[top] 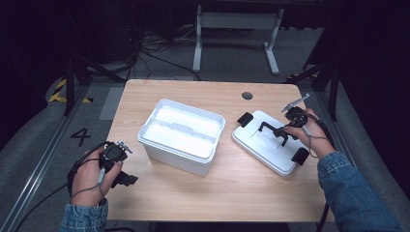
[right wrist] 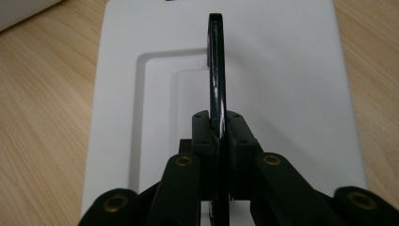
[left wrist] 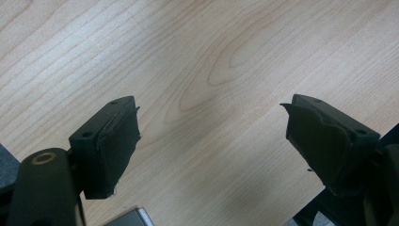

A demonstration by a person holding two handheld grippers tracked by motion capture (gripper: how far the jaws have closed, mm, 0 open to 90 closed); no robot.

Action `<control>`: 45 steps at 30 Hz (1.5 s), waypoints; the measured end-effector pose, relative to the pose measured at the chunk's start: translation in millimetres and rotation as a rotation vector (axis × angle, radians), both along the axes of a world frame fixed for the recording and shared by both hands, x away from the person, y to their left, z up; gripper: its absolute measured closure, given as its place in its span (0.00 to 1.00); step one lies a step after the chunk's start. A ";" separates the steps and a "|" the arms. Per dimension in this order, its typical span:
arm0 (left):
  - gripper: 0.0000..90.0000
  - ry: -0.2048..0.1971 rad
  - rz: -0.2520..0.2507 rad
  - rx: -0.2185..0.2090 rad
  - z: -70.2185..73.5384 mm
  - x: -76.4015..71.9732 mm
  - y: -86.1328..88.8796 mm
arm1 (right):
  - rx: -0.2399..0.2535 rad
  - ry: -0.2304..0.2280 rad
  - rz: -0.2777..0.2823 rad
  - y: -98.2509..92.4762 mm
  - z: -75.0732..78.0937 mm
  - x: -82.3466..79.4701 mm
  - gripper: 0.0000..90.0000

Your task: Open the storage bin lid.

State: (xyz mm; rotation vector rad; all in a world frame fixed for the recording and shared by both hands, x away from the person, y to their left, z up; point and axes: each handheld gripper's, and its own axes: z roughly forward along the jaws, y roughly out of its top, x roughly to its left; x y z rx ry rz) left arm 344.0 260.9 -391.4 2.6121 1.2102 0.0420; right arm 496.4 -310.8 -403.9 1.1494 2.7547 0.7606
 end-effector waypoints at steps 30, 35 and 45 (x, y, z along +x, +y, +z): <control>0.20 0.001 -0.018 0.001 -1.5 5.9 -6.4 | 0.079 -0.091 -0.109 -13.7 16.6 -10.9 0.50; 0.20 0.010 -0.018 0.000 -1.3 2.9 -5.8 | 0.102 -0.119 -0.087 -11.5 28.5 -19.3 0.50; 0.20 0.007 -0.023 -0.001 -1.5 1.4 -6.5 | 0.148 -0.148 -0.007 5.9 52.4 -51.9 0.51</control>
